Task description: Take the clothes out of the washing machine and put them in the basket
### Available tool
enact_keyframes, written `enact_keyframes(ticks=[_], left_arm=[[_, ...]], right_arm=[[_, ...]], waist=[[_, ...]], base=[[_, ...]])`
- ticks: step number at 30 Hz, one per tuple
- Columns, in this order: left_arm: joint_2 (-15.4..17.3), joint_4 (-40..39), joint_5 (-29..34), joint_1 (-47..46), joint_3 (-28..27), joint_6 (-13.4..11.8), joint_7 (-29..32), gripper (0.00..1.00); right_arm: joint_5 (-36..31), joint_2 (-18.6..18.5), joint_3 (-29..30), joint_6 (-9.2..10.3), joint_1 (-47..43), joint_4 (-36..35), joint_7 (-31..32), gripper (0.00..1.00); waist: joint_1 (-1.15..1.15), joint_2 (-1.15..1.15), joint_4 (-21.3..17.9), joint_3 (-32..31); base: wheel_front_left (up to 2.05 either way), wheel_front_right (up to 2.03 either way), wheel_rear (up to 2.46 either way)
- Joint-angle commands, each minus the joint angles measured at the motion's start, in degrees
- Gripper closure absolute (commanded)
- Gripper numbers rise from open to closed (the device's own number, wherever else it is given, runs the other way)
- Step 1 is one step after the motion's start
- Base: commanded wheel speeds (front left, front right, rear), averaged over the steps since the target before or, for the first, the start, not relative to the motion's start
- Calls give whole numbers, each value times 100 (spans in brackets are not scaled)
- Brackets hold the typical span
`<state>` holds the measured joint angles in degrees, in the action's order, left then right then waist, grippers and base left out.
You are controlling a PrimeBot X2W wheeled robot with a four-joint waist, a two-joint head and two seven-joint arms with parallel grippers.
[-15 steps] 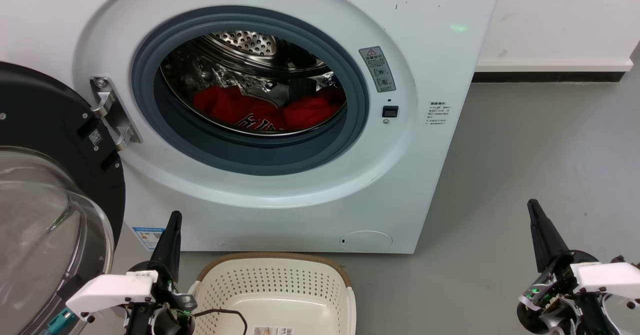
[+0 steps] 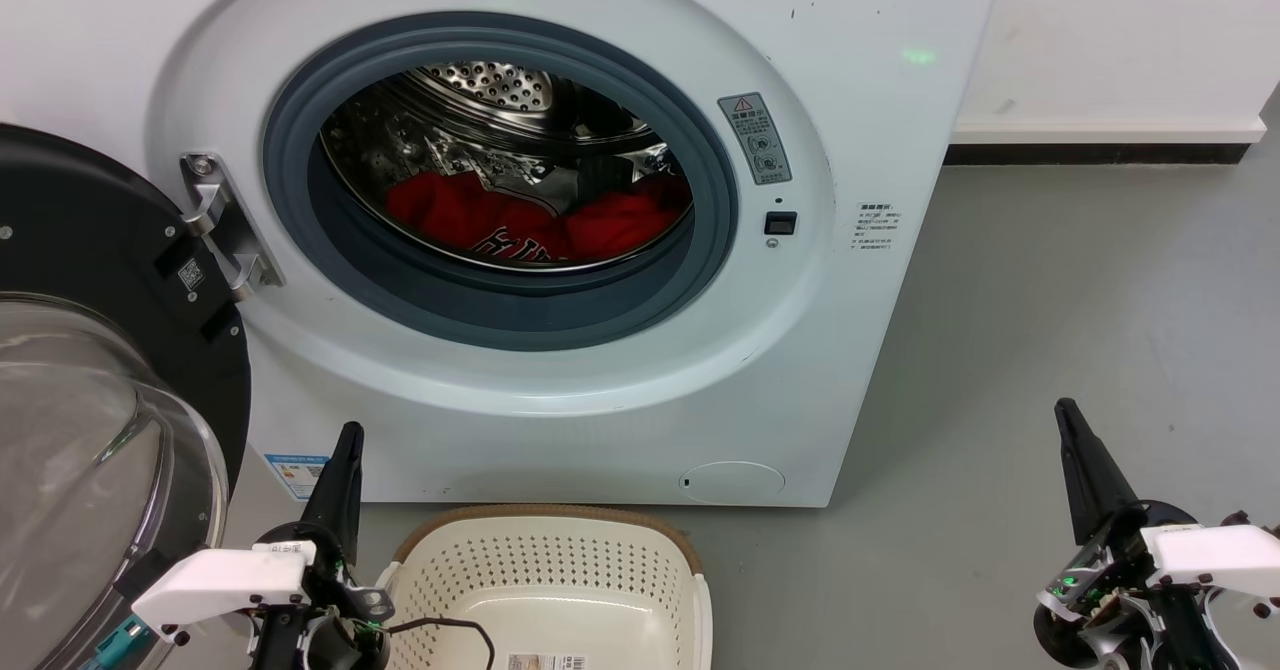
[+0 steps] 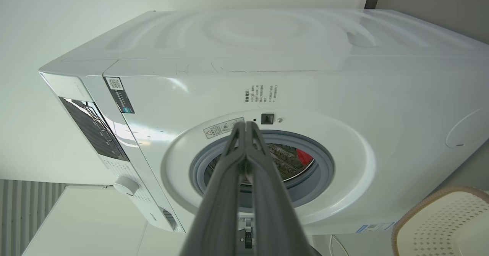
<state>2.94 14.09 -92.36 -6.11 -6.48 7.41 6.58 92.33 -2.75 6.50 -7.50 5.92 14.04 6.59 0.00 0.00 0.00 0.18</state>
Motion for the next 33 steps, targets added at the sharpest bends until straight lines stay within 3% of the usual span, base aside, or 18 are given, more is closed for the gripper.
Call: enact_keyframes(ticks=[1, 7, 8, 22, 33], left_arm=[[-13, -3, -12, -37, -15, 24, 8, 100], [-13, -3, -11, -37, -15, 24, 8, 100], [0, 0, 1, 0, 0, 0, -1, 0], [-15, 127, 146, 248, 33, -6, -274, 0], [-12, 199, 981, 223, -296, -14, -563, 0]], right_arm=[[19, -26, 3, 2, 71, 8, 5, 100], [19, -26, 3, 2, 71, 8, 5, 100], [-1, 0, 0, 0, 0, 0, -1, 0], [-132, 17, -57, 1, -251, 89, -273, 0], [-1325, 11, 151, 1, -263, 48, -563, 0]], waist=[[0, 0, 0, 0], [0, 0, 0, 0], [0, 0, 0, 0], [0, 0, -1, 3], [0, 0, -7, 3]], base=[[0, 0, 0], [0, 0, 0], [0, 0, 0], [0, 0, 0], [0, 0, 0]])
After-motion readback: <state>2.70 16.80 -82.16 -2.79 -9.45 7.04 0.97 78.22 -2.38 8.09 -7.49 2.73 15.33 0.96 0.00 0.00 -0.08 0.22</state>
